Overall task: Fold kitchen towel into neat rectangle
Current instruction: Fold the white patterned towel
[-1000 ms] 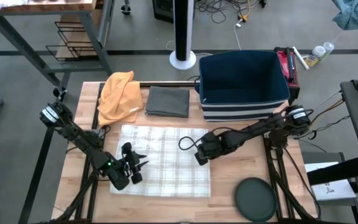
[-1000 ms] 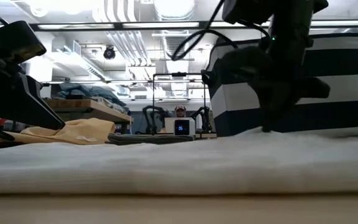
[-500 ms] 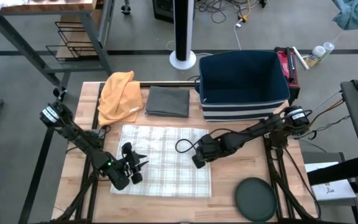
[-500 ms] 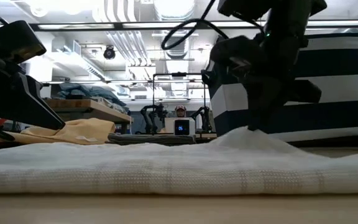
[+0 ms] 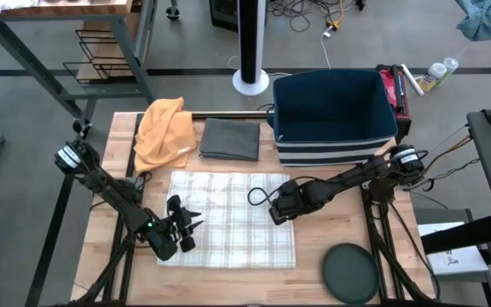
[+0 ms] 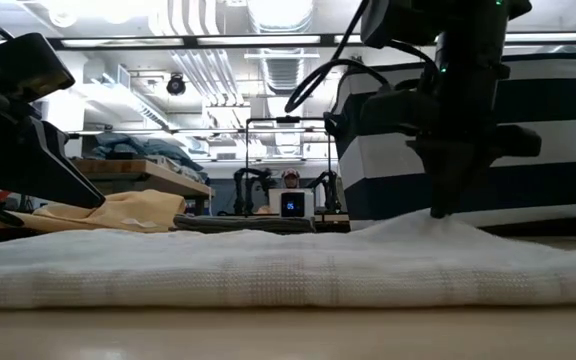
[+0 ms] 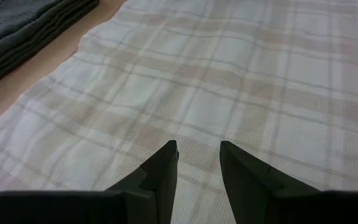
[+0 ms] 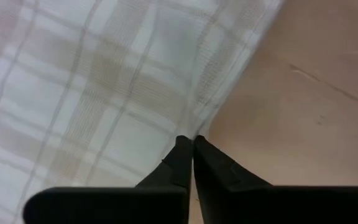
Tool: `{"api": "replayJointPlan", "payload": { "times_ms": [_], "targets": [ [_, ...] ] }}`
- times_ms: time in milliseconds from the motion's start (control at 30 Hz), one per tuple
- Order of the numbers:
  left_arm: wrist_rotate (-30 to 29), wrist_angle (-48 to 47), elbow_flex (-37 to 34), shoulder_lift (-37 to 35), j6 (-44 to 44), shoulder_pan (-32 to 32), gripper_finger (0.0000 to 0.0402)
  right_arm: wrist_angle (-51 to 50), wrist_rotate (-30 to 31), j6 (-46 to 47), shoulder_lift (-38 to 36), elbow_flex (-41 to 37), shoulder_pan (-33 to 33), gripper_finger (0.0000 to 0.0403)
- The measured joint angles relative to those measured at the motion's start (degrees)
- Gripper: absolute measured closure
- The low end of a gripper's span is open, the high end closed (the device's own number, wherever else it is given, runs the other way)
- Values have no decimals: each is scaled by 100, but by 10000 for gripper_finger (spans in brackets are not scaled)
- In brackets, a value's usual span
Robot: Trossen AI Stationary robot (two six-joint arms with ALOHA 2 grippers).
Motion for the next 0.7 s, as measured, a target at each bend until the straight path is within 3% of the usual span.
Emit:
{"api": "replayJointPlan", "payload": {
  "times_ms": [300,433,533,700],
  "targets": [
    [0,-14,0,0,0,0,287,-868,55,201,-32,225,26,293],
    [0,-17,0,0,0,0,287,-565,127,301,-32,271,95,263],
    [-2,-15,0,0,0,0,287,139,311,124,67,219,196,256],
    [-2,-1,1,0,0,1,287,126,493,93,546,79,80,278]
  ]
}}
